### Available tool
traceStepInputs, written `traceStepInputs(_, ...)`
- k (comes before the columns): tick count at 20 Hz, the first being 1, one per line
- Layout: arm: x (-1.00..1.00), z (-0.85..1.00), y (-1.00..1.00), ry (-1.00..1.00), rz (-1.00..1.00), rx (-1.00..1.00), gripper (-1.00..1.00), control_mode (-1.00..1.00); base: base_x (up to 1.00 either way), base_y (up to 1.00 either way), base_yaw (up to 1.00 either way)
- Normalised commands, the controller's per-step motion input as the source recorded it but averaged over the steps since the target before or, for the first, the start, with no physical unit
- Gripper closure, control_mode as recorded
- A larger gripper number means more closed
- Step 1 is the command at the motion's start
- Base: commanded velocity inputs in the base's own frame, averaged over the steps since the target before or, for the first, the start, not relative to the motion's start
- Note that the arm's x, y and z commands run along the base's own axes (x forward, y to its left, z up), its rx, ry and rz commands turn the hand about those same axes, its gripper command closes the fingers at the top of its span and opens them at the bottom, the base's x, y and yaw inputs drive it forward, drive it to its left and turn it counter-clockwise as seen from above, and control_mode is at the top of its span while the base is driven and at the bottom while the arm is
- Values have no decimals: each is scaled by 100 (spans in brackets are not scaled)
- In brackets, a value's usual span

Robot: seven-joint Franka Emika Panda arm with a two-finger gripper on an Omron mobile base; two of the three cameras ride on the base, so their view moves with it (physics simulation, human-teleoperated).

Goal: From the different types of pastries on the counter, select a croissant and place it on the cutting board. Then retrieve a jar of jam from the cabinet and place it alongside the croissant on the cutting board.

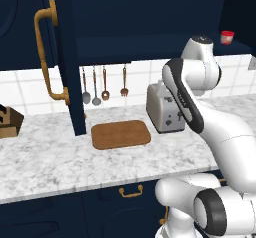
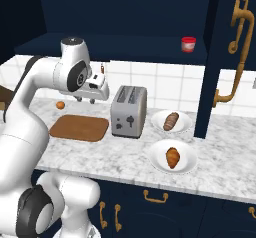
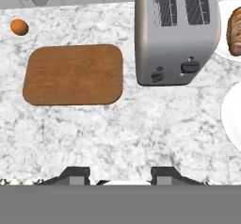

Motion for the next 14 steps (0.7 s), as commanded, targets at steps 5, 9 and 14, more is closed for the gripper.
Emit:
traceStepInputs(5,0,-5,-3,0,0,0,-100,-100,0,0,0)
traceStepInputs(9,-4,-53,-76,14,0,0,-100,-100,0,0,0)
traceStepInputs(14,-7,-45,-100,11,-1,0,-100,-100,0,0,0)
